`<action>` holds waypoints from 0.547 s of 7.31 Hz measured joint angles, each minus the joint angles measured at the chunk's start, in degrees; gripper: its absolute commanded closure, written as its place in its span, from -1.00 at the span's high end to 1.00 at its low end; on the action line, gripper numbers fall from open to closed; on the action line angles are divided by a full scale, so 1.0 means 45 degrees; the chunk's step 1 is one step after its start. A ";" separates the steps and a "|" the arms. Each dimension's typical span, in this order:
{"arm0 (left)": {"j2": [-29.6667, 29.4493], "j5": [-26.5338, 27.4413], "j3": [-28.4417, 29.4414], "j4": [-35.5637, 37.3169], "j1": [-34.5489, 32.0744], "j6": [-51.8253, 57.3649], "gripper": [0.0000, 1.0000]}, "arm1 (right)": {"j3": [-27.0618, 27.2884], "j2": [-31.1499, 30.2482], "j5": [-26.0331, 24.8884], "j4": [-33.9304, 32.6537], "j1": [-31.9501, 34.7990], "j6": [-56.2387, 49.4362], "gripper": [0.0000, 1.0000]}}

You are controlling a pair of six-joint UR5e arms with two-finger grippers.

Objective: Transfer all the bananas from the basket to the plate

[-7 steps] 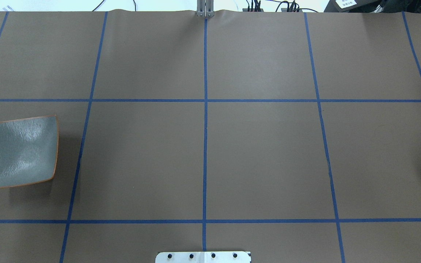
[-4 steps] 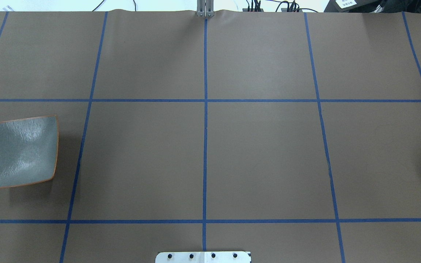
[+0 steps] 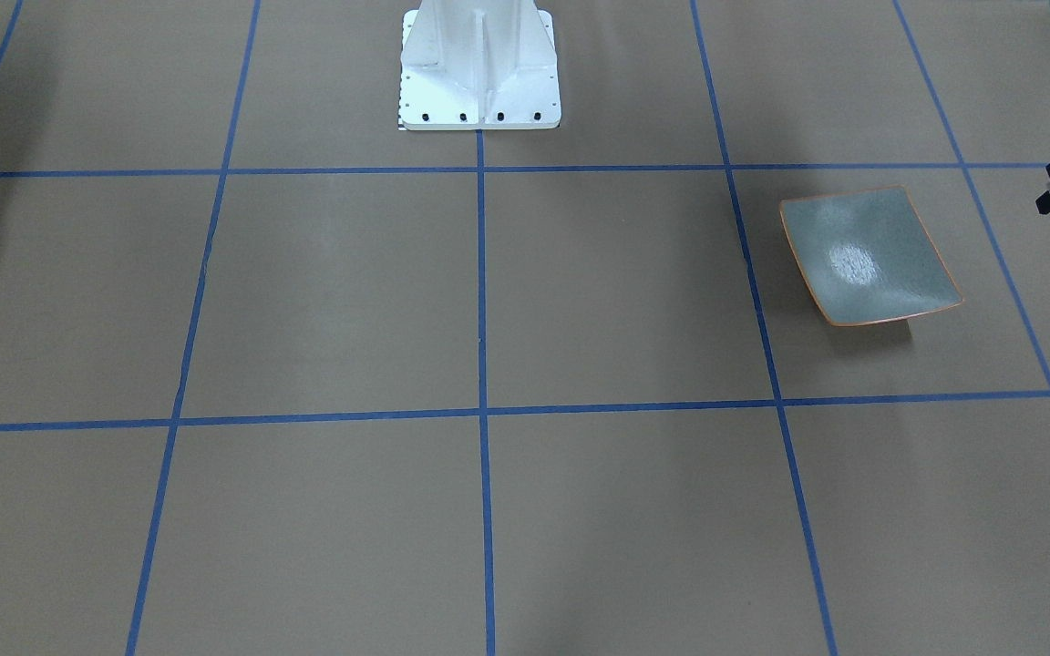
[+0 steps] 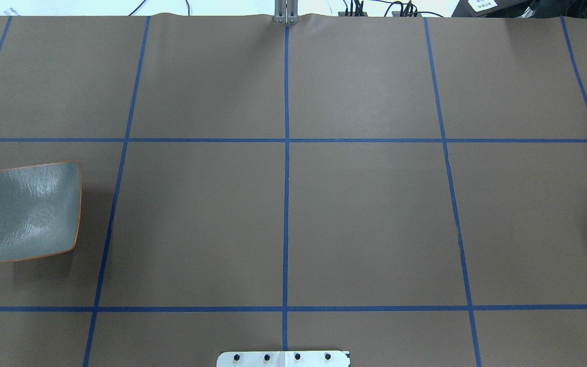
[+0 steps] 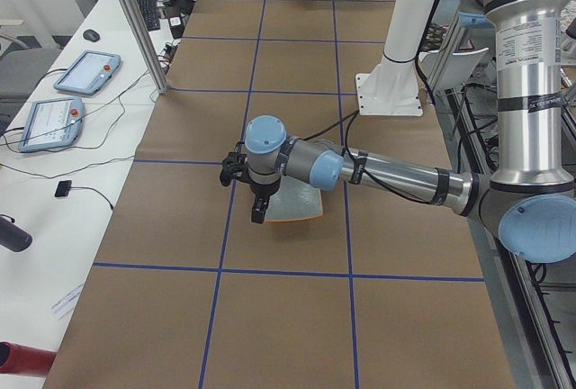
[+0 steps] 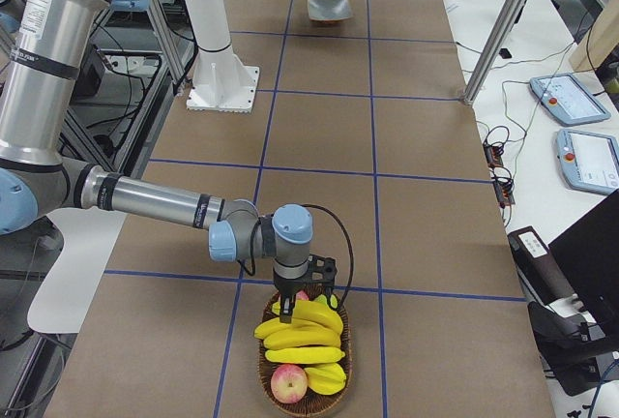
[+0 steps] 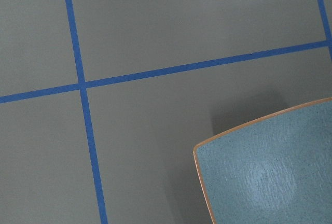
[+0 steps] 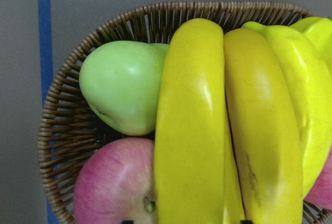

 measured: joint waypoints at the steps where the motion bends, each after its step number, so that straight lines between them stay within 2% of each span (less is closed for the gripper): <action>1: -0.0007 -0.0005 0.0001 0.0000 -0.0001 -0.0005 1.00 | 0.0060 0.0106 0.0014 0.0004 0.0329 -0.0142 -1.00; 4: -0.0110 -0.0046 -0.0020 -0.0053 0.0158 0.0001 1.00 | 0.1014 0.0726 0.0182 -0.0116 0.1606 -0.0230 -1.00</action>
